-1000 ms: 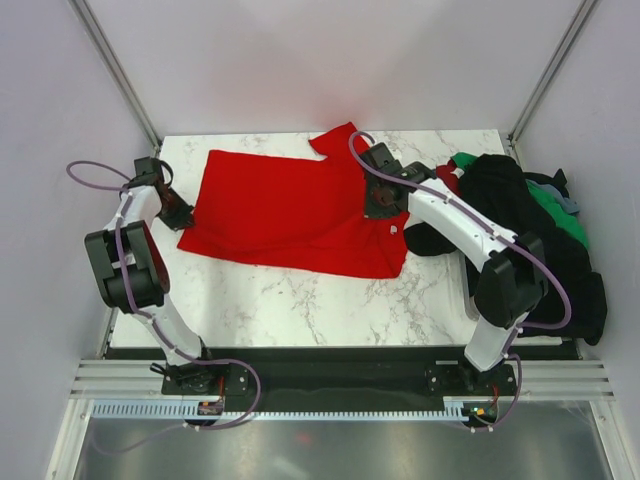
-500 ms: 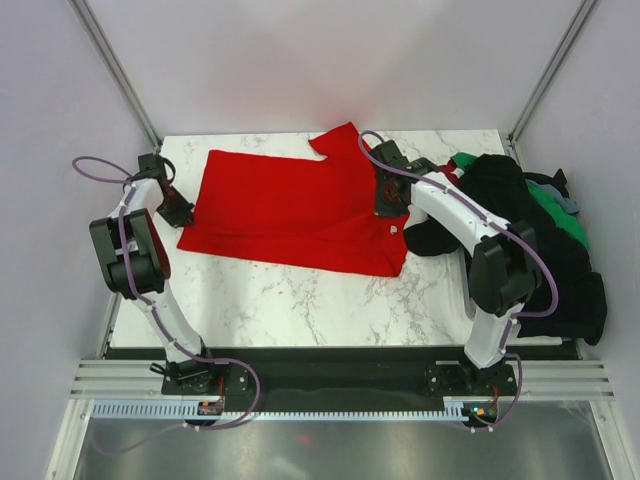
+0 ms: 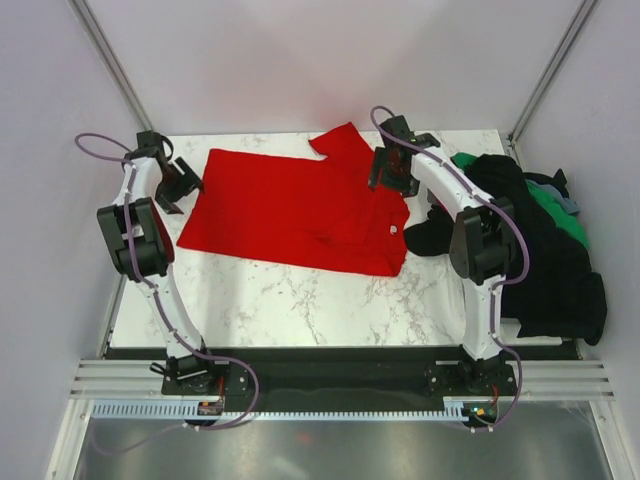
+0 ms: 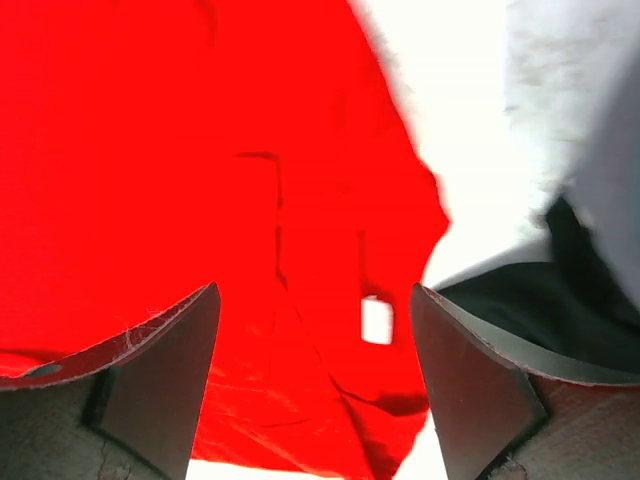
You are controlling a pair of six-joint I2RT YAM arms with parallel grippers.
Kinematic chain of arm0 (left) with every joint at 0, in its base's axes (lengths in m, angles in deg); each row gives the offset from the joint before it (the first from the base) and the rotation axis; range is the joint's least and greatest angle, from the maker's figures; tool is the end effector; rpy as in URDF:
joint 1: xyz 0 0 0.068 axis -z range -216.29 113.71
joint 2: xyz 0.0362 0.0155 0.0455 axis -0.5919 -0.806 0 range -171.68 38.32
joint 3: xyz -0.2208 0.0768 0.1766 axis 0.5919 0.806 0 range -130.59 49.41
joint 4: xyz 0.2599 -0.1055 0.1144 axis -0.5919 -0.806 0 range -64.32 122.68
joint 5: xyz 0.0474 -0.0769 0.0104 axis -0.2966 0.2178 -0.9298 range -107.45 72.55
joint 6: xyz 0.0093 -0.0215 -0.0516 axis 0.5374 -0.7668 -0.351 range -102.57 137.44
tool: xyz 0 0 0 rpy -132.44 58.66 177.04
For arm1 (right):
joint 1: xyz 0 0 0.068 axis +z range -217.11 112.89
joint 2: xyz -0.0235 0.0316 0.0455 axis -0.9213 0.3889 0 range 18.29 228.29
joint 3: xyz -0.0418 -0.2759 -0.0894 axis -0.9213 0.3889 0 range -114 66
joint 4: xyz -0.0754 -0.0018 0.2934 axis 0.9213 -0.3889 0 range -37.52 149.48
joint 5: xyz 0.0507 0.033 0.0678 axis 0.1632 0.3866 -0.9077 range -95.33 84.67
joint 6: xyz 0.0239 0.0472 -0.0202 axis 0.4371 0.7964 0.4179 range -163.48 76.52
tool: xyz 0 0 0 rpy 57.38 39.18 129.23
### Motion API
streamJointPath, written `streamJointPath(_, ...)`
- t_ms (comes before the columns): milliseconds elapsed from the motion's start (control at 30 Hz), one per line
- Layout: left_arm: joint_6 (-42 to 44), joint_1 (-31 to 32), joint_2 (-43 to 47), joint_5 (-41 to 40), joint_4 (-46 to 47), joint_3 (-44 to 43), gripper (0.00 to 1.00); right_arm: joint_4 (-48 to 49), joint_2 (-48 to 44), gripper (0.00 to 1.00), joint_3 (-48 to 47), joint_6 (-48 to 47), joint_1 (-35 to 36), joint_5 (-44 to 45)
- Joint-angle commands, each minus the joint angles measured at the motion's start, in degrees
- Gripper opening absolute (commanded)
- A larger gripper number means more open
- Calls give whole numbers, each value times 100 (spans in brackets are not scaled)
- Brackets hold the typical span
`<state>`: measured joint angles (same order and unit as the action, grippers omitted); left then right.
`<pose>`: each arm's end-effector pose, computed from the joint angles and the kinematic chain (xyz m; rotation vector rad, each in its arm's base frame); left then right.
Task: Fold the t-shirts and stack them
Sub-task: Fold the tshirt
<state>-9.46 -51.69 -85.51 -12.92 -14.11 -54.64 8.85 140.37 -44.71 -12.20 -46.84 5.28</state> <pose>0.4980 0.1340 0.2046 -0.9667 2.5617 -0.1646 0.4896 0.1732 0.2571 0.3120 2.6045 0.0651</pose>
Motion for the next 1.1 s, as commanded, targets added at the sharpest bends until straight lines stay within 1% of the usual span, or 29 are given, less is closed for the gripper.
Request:
streamJointPath(0,272,-33,797,-145,-358,120,89,-115,-859,85,179,96,-58,-50)
streamJointPath(33,255,-51,947,-189,-314,305,90,8,-1123,84,861,149,-41,-164)
streamJointPath(67,151,-155,1096,-181,-270,776,90,140,-1377,84,1242,254,37,-330)
streamJointPath(100,89,-200,1429,-103,-174,1051,89,394,-1876,84,1620,325,99,-445)
streamJointPath(133,44,-235,1597,-50,-51,1358,89,501,-2099,84,2346,404,169,-542)
streamJointPath(167,-60,-305,1799,3,298,1996,88,615,-2501,84,2692,552,327,-751)
streamJointPath(200,-105,-332,1949,99,449,2307,88,825,-2679,84,3009,658,407,-867)
streamJointPath(233,-149,-350,2211,126,581,2589,88,931,-2829,84,3604,729,486,-963)
streamJointPath(267,-219,-376,2301,170,835,3061,88,1054,-3074,84,3888,877,600,-1043)
streamJointPath(300,-263,-411,2380,266,942,3266,87,1264,-3163,84,4126,931,627,-1252)
streamJointPath(333,-316,-429,2538,328,1082,3451,86,1362,-3234,83,4555,949,636,-1350)
streamJointPath(367,-395,-472,2600,398,1206,3783,86,1476,-3287,83,4724,958,618,-1369)
streamJointPath(400,-430,-482,2653,495,1416,3900,86,1582,-3296,83,4848,862,583,-1386)
streamJointPath(567,-413,-482,2540,513,1506,4042,84,1749,-3094,79,5244,615,390,-1254)
streamJointPath(633,-387,-482,2478,434,1541,4050,83,1960,-3015,78,5384,607,381,-1272)
streamJointPath(800,-466,-499,2215,241,1646,4077,82,2478,-2699,70,5657,668,372,-1544)
streamJointPath(867,-623,-508,2162,110,1707,4059,77,2593,-2655,65,5763,677,363,-1553)
streamJointPath(1033,-773,-499,1952,118,1998,3867,74,2637,-2532,51,5851,615,355,-1474)
streamJointPath(1067,-773,-499,1898,109,2033,3805,72,2637,-2497,44,5842,598,346,-1466)
